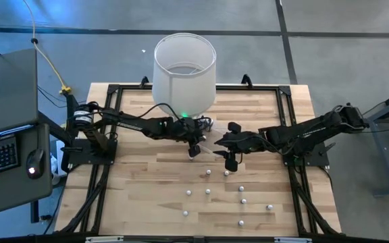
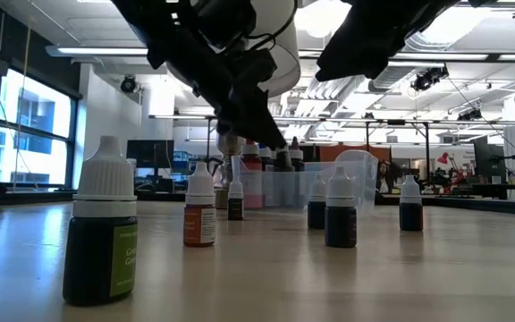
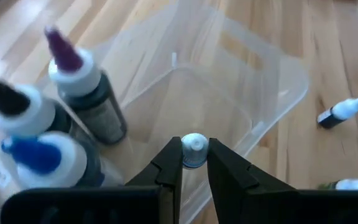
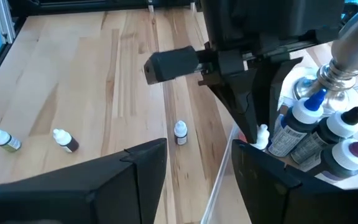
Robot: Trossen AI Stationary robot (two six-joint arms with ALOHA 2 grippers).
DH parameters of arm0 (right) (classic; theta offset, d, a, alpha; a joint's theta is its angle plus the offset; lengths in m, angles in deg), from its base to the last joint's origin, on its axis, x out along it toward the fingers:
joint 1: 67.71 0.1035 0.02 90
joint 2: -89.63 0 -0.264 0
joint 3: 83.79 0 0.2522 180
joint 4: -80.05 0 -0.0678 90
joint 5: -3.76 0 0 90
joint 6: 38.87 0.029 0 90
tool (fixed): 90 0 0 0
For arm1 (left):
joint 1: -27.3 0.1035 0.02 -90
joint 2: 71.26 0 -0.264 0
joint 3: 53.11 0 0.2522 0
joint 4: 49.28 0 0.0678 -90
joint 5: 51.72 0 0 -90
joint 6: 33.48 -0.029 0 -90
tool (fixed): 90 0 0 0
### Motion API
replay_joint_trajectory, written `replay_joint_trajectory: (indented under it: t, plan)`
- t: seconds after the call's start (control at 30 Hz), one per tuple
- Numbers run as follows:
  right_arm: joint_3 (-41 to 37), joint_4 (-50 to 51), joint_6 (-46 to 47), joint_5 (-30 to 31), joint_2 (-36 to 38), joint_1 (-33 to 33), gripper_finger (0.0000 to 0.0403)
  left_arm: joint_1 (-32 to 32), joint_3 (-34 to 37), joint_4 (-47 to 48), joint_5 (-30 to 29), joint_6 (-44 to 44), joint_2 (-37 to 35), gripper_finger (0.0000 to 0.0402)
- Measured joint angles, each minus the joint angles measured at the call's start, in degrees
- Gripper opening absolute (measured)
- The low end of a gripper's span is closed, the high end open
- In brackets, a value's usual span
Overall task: Pick & Place food coloring
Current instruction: Put the top small green food coloring bottle into the transparent bin, then put the top small black food coloring bottle into the transparent bin
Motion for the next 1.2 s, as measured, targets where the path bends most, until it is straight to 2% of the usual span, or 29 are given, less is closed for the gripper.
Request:
replay_joint_trajectory:
  t: [0.2,0.33,0.43,0.8,1.2]
  plan:
    - [0.0,-0.2,0.0,0.0,0.0,-0.01,0.0173,-0.02,-0.03,1.94,-3.98,2.74,2.12,0.0053]
    - [0.0,-0.27,0.0,-0.02,0.0,0.0,0.0173,-0.02,0.03,2.12,-3.82,5.46,2.37,0.0053]
    - [0.0,-0.51,0.0,0.0,0.0,-0.02,0.0173,-0.03,-0.13,0.07,-4.18,6.53,5.61,0.0053]
    - [0.0,-1.39,0.0,0.0,0.0,-0.01,0.0173,-0.02,0.07,1.74,-3.82,6.79,5.7,0.0055]
    - [0.0,-1.54,-0.02,0.0,0.0,0.0,0.0173,-0.7,0.07,1.75,-2.58,6.53,5.57,0.0138]
